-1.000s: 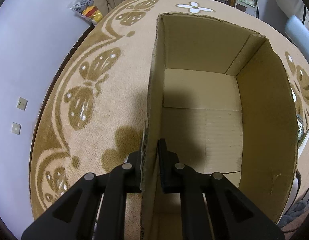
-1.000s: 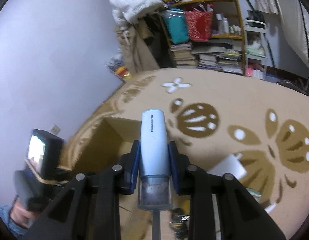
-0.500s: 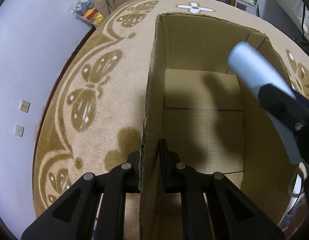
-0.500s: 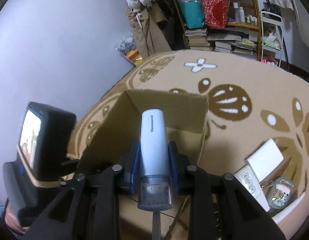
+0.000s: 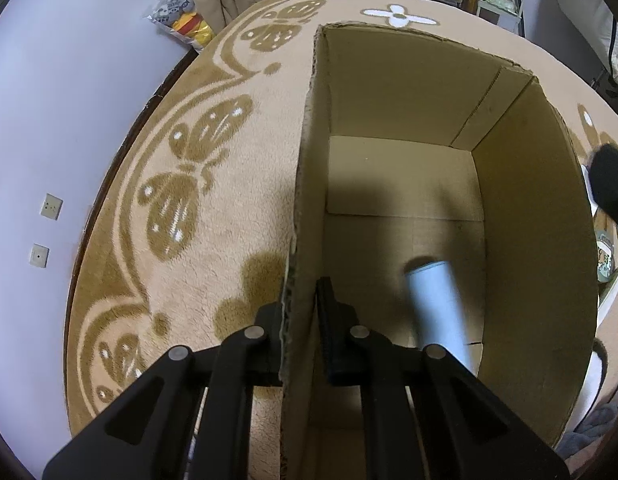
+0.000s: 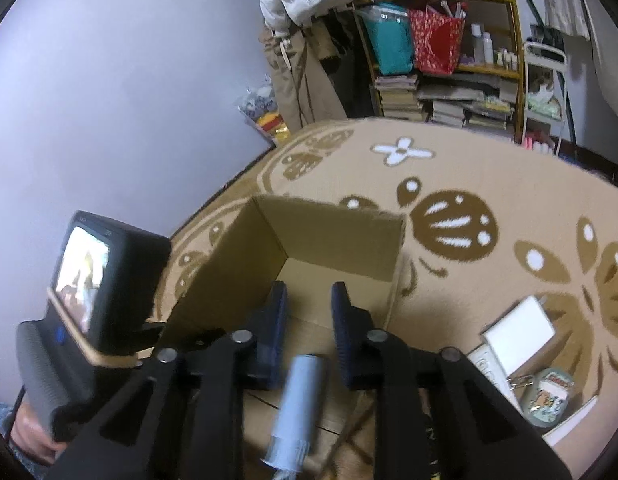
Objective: Organize rigid objects
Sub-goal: 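Carry the blue device into the box with the right tool and release it, then move the right tool back over the items and grasp the white charger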
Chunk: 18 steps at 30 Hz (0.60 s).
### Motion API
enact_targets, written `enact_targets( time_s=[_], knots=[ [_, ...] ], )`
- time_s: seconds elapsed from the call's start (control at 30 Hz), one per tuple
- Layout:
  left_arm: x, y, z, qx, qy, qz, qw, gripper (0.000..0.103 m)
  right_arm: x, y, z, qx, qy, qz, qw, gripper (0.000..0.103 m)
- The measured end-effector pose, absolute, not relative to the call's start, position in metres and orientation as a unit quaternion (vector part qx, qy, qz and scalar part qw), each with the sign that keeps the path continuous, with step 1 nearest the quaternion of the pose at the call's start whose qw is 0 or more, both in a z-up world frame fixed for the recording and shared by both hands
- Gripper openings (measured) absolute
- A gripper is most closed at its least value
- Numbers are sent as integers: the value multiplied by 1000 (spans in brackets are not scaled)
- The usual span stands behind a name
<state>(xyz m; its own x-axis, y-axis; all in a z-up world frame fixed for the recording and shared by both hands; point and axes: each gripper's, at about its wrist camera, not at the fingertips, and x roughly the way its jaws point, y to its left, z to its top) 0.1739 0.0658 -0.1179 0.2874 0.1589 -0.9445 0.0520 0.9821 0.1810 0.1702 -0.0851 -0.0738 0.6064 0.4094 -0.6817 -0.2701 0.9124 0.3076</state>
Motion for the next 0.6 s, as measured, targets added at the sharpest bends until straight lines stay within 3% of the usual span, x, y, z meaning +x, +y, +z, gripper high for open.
enact_targets(
  time_s=[0.07, 0.17, 0.27, 0.6],
  knots=[
    [173, 66, -118, 93, 595, 36, 798, 11, 164, -92, -67, 82, 393, 183, 898, 65],
    [174, 66, -117, 90, 596, 36, 797, 11, 158, -105, -62, 74, 388, 165, 904, 75],
    [174, 64, -116, 92, 596, 37, 797, 11, 155, -120, -65, 68, 394, 143, 905, 91],
    [173, 63, -117, 98, 594, 37, 797, 11, 141, -168, -107, 83, 445, 90, 887, 93]
  ],
)
